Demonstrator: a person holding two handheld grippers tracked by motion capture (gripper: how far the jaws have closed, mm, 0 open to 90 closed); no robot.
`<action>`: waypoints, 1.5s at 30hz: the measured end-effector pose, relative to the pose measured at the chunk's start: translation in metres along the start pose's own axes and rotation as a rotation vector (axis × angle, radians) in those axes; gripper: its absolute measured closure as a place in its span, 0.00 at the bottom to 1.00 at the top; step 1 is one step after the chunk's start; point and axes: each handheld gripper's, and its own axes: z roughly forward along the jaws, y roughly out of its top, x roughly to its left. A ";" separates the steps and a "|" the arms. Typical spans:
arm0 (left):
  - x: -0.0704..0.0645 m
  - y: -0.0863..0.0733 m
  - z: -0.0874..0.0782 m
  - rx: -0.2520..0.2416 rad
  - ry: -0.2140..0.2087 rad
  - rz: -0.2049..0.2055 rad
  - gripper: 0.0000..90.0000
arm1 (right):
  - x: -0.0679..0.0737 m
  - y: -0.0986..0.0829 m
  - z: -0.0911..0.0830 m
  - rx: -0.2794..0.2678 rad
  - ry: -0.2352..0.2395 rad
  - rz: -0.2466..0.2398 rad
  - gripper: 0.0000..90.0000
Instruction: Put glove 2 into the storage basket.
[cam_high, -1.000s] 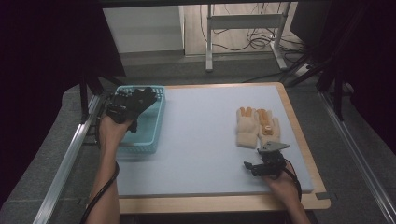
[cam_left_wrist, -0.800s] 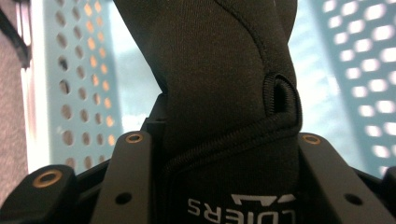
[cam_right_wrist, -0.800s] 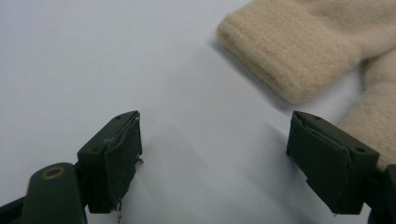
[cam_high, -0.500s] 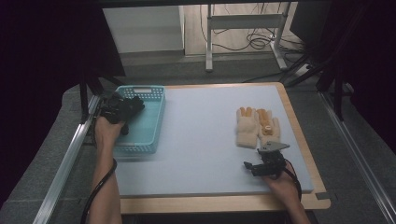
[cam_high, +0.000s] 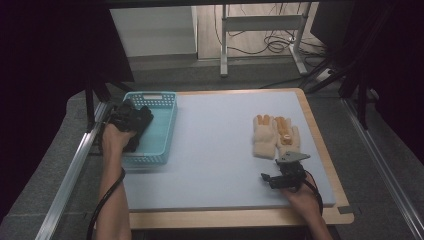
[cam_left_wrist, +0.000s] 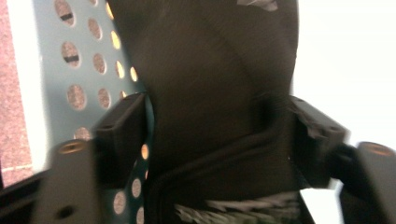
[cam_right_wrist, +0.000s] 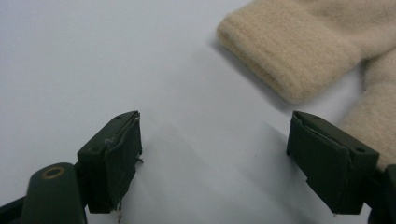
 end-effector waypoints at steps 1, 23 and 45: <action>0.000 0.000 -0.002 -0.003 -0.010 0.003 0.17 | 0.000 0.000 0.000 0.000 0.000 0.000 0.20; -0.007 -0.023 -0.060 -0.365 -0.291 0.032 0.01 | 0.000 0.000 0.000 0.001 0.000 0.001 0.20; -0.140 -0.053 -0.095 -0.565 -0.464 0.388 0.00 | 0.000 0.000 0.000 0.002 0.000 0.001 0.20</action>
